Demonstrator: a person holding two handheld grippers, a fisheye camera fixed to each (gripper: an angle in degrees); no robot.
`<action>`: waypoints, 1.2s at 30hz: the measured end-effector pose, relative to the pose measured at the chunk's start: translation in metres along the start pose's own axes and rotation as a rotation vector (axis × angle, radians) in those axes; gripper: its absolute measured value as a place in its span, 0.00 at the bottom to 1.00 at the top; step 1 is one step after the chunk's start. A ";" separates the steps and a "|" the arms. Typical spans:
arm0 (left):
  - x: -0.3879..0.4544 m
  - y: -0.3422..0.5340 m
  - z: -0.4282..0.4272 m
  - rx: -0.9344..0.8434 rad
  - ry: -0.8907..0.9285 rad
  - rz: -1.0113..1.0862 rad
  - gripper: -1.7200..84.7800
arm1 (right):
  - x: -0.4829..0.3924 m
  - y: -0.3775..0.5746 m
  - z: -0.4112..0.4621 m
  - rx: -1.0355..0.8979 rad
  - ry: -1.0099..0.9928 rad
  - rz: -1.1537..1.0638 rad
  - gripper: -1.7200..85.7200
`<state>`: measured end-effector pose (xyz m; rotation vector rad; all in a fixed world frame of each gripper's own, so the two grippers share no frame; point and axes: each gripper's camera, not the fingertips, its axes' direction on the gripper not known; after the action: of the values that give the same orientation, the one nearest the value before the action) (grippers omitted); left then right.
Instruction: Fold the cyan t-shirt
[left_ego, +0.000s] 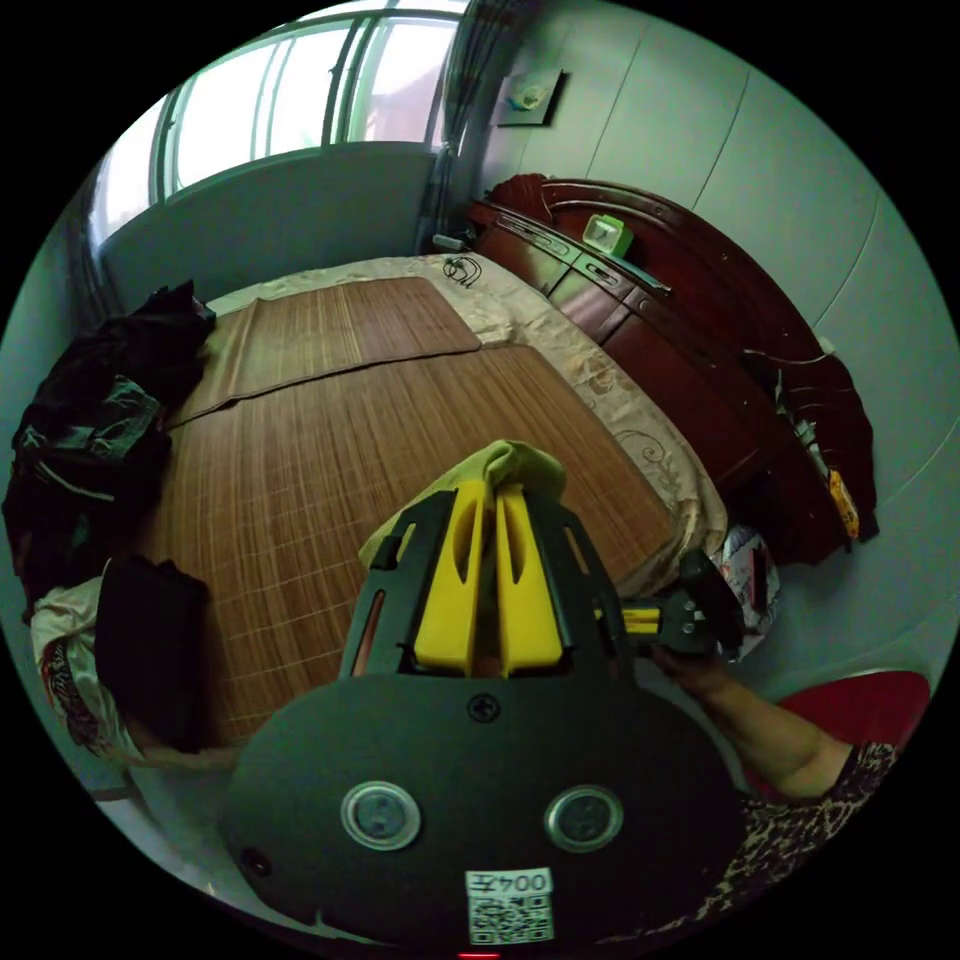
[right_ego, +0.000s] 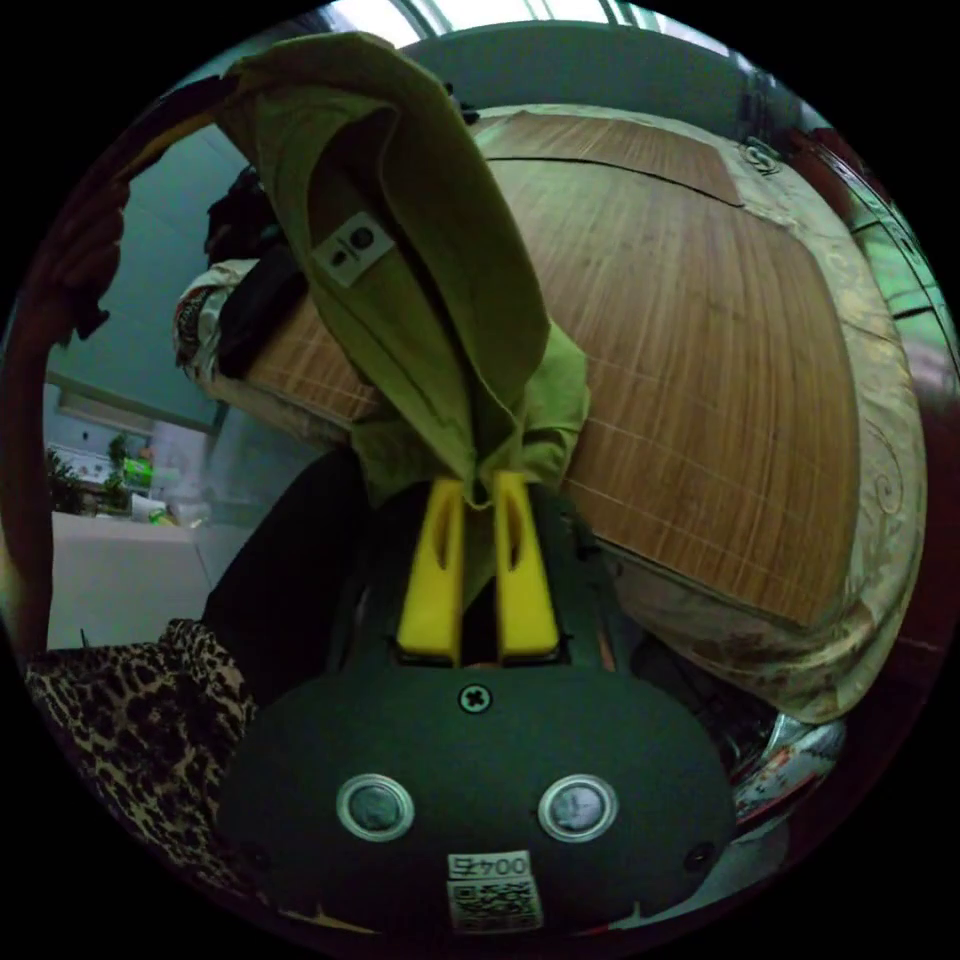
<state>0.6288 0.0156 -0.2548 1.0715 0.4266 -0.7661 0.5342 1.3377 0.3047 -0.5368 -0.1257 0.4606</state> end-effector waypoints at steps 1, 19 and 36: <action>0.000 -0.002 0.004 -0.014 -0.014 0.019 0.04 | 0.001 0.002 -0.008 0.015 -0.025 -0.004 0.03; -0.086 0.075 0.052 -0.215 0.075 0.062 0.18 | 0.062 0.073 -0.084 0.348 -0.660 0.276 0.01; 0.059 0.315 -0.072 0.215 -0.109 0.388 0.24 | -0.085 0.025 -0.127 0.285 -0.573 0.034 0.02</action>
<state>0.9036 0.1423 -0.1287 1.2599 0.0378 -0.5271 0.4779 1.2595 0.1835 -0.1151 -0.5908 0.6449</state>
